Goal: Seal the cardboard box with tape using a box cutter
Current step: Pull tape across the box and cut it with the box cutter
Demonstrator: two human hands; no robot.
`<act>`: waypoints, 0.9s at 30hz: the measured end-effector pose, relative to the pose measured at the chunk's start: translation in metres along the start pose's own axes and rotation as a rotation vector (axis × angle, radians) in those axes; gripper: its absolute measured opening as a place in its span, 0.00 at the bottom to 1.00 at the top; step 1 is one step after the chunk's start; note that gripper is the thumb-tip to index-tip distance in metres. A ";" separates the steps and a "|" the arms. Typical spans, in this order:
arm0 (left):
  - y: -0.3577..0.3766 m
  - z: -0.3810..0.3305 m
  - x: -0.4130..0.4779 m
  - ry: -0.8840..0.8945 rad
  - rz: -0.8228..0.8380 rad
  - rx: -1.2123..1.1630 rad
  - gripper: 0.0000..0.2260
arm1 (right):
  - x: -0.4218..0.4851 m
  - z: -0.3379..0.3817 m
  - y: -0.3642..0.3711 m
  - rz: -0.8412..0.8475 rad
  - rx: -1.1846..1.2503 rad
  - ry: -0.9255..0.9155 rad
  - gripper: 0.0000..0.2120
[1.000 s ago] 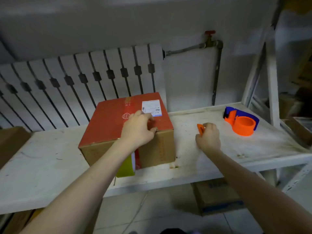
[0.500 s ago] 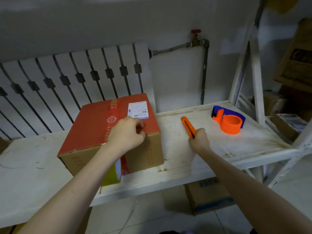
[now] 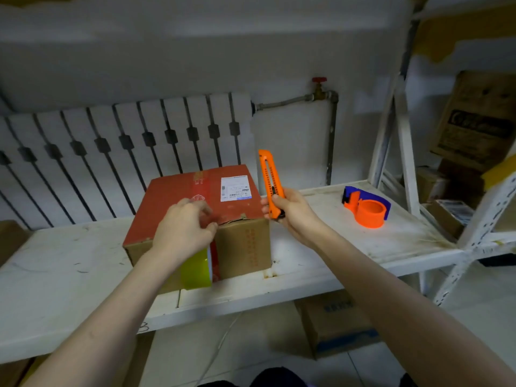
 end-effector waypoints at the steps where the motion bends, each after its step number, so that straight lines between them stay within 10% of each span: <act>1: -0.003 0.004 -0.004 -0.012 -0.011 0.001 0.12 | 0.000 0.001 0.007 0.025 -0.024 0.003 0.10; 27: 0.027 0.053 -0.026 -0.270 0.082 -0.227 0.12 | 0.014 -0.025 0.066 -0.008 -0.449 0.175 0.10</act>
Point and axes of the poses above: each hand's wrist, its own x-axis towards the middle knuckle, its own y-axis out of the palm, z = x × y, the point moved 5 cm from there along x, towards the middle knuckle, and after that the axes turned 14 degrees about z, right-handed, at the moved point
